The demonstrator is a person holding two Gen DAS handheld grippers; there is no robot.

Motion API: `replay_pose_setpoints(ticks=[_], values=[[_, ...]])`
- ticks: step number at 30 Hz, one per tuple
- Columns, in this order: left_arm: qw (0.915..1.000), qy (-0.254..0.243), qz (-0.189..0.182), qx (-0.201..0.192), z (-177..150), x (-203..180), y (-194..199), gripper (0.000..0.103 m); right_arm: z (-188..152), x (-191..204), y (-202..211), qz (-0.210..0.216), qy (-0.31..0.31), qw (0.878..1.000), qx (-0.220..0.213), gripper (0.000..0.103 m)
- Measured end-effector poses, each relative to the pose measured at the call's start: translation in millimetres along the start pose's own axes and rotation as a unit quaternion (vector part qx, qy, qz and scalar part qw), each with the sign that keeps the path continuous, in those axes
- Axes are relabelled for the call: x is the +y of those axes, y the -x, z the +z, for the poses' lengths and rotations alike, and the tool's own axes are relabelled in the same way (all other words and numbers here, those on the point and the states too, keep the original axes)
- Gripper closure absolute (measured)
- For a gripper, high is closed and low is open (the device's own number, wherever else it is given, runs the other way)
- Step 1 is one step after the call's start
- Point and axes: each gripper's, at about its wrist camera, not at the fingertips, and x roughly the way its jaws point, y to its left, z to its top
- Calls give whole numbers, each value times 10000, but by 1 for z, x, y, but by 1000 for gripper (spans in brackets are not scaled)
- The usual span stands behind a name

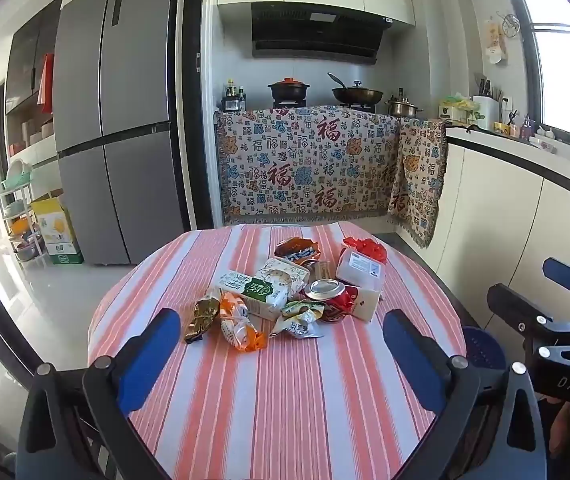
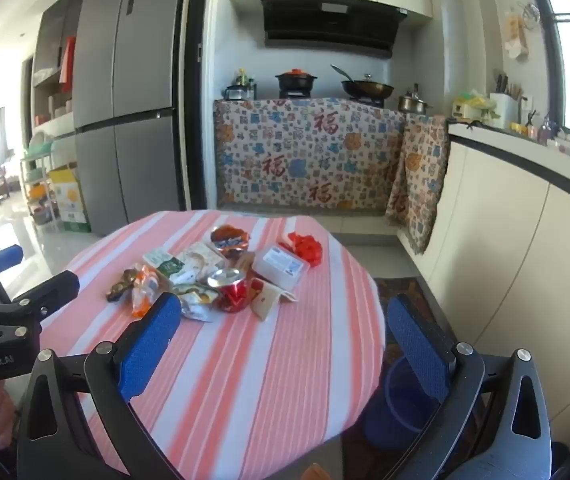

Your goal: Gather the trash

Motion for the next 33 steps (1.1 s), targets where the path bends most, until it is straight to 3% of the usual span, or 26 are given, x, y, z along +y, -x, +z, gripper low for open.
replay_pose_setpoints(ticks=[5, 6, 12, 33], values=[[9999, 4, 156, 22, 0, -9, -6, 0, -1, -2, 3, -16, -5, 10000, 25, 0], [9999, 86, -4, 75, 1, -4, -9, 0, -1, -2, 4, -19, -3, 10000, 27, 0], [9998, 198, -93, -9, -3, 0, -3, 0, -2, -2, 0, -24, 22, 10000, 31, 0], [9996, 182, -126, 169, -4, 1, -5, 0, -1, -8, 7, -140, -60, 9998, 123, 0]])
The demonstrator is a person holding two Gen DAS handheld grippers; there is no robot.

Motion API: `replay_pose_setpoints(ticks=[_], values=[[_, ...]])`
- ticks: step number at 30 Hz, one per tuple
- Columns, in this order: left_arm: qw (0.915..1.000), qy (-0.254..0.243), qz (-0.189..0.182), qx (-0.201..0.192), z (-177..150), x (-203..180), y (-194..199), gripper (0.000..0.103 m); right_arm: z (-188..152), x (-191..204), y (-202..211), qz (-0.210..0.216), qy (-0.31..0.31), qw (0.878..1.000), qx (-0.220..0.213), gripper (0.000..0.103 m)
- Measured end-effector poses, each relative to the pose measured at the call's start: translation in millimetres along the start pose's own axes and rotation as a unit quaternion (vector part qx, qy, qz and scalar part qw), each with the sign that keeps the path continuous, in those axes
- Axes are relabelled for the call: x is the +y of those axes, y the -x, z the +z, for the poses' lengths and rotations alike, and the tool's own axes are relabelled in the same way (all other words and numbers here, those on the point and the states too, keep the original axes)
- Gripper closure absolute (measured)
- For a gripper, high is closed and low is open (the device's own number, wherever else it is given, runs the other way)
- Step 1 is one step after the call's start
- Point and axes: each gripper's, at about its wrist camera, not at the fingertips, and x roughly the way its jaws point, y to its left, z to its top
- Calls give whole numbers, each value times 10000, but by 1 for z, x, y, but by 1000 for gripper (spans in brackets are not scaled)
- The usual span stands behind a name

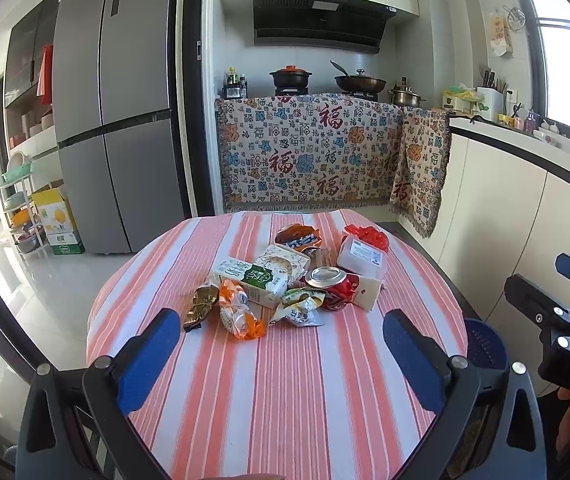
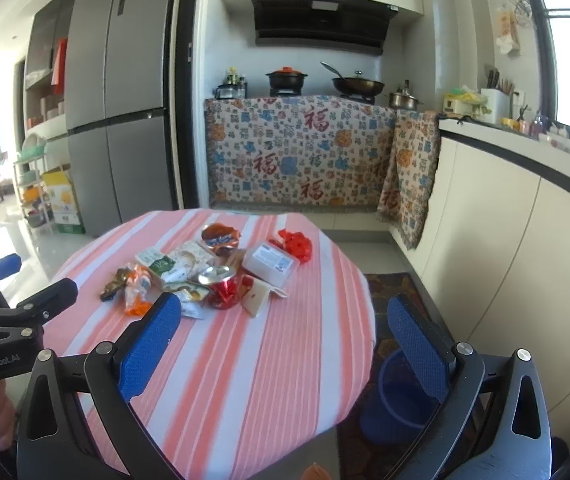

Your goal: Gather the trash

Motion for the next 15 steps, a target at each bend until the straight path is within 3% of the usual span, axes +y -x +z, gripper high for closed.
replay_pose_setpoints(ticks=[15], values=[[10000, 5, -13, 18, 1, -1, 0, 0, 0, -3, -1, -37, 5, 10000, 4, 0]])
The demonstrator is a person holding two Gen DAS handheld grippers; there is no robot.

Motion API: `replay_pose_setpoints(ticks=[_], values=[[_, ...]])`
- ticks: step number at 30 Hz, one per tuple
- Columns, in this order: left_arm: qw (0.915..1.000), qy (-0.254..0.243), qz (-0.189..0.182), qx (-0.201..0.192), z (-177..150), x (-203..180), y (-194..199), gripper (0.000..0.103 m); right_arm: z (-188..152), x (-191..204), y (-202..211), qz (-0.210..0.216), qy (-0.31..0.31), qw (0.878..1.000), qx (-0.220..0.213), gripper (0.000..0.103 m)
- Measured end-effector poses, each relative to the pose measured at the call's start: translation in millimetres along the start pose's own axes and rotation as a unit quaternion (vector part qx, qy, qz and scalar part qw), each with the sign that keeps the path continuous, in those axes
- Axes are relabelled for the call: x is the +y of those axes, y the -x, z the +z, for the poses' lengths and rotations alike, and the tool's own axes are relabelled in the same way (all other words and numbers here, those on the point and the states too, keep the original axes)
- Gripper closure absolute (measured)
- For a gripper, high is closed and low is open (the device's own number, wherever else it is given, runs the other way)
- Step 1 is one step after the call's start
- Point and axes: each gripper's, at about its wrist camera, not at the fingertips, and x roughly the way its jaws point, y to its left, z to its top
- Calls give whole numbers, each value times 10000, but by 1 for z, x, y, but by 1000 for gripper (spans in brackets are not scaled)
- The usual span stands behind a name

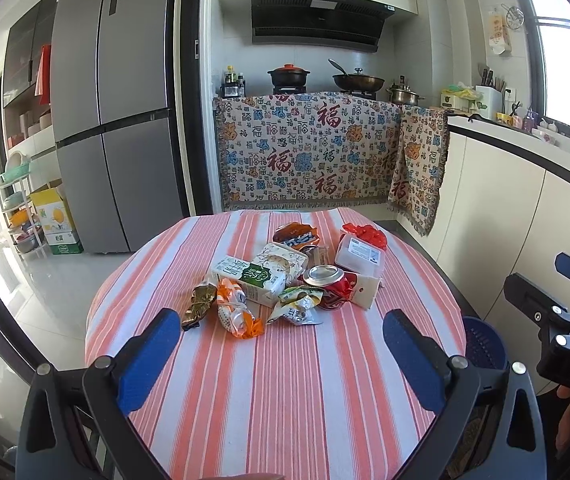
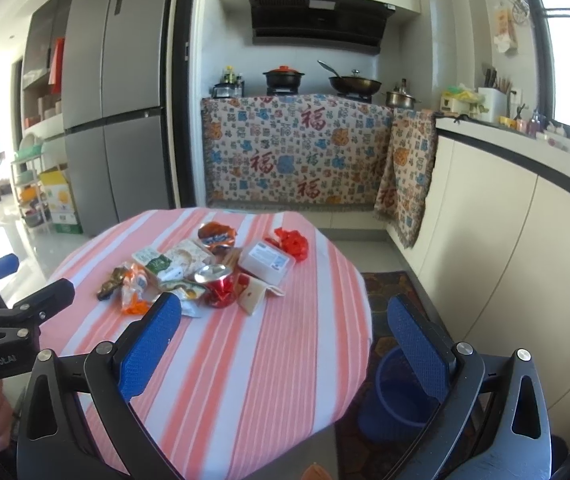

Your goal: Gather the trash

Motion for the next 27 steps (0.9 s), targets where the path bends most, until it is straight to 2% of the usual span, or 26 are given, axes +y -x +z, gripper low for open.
replay_pose_setpoints(ticks=[27], values=[[9999, 31, -98, 48, 4, -3, 0, 0, -3, -1, -2, -17, -1, 10000, 35, 0]])
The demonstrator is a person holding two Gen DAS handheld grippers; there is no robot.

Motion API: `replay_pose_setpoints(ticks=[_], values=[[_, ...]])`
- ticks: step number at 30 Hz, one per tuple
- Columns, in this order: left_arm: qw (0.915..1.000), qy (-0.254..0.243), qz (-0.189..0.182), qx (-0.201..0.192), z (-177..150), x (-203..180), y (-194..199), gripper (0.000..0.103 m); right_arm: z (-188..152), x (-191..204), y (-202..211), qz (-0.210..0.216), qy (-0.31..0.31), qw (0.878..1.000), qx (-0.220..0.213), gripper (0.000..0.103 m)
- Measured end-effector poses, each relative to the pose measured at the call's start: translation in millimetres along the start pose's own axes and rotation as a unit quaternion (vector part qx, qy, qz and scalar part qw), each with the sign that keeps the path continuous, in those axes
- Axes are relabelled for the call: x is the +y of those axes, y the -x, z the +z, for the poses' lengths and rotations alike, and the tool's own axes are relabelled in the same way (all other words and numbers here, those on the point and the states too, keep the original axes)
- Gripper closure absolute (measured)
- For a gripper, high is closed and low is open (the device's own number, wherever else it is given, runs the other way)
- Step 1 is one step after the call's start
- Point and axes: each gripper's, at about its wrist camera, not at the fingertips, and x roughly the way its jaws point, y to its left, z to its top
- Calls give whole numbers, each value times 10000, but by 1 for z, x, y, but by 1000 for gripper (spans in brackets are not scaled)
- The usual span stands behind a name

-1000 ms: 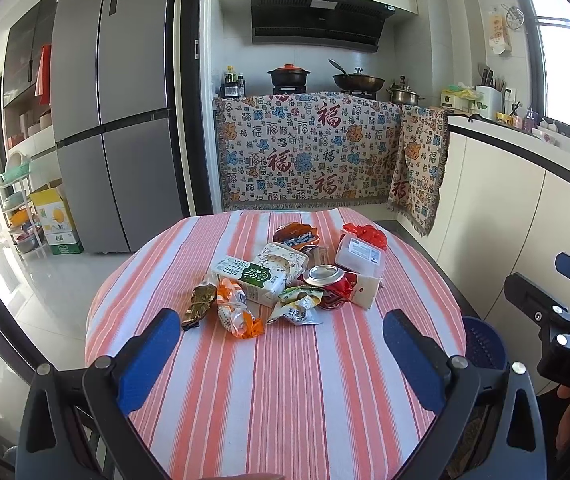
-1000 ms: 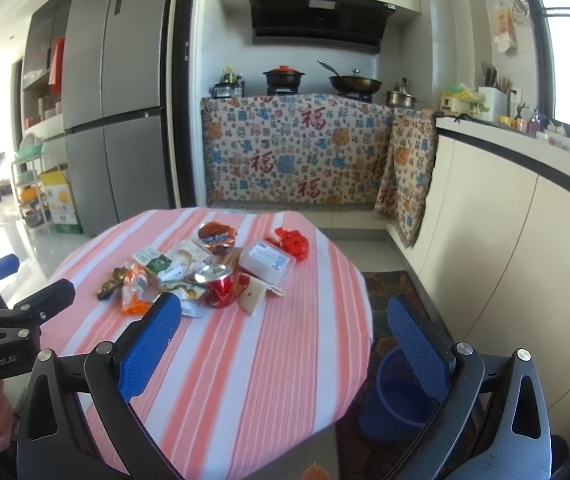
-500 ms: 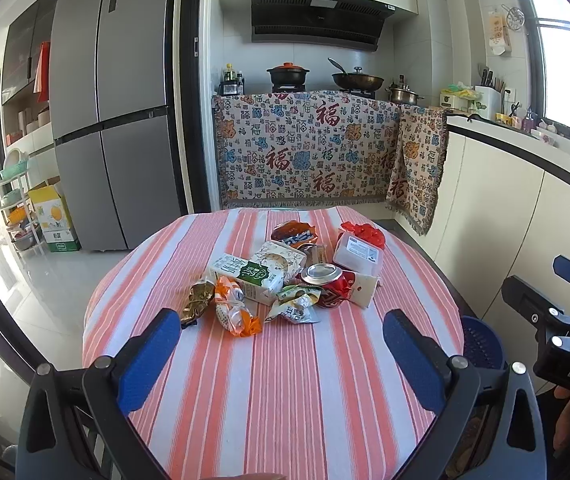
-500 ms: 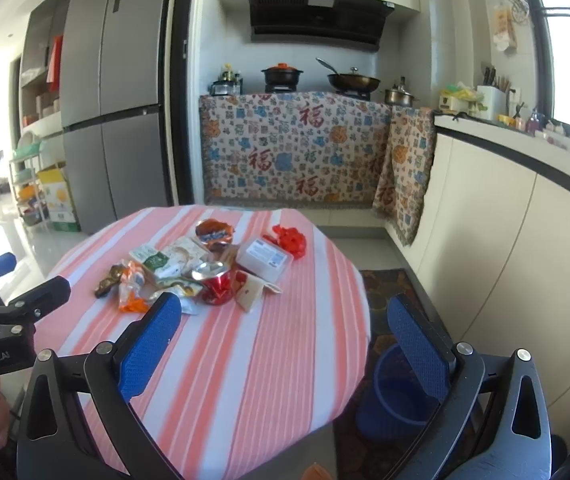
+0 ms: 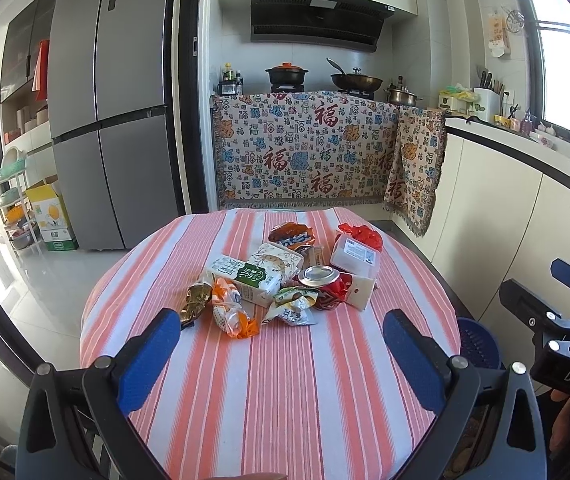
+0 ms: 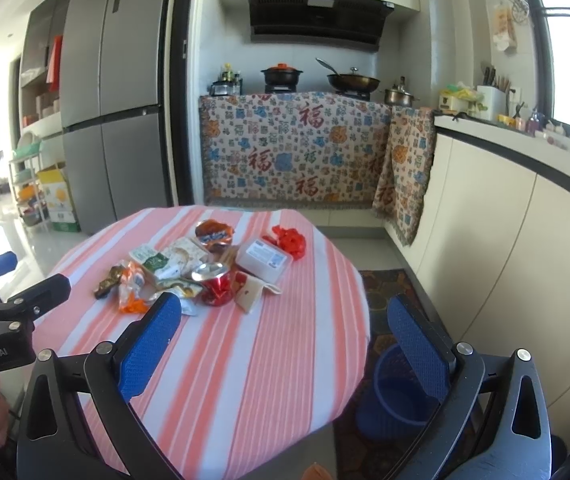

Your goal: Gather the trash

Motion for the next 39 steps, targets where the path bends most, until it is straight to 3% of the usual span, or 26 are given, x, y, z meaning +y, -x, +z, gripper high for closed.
replay_pose_setpoints(ticks=[39], values=[[10000, 22, 9, 53, -2, 4, -3, 0, 0, 0, -1, -3, 13, 10000, 29, 0]])
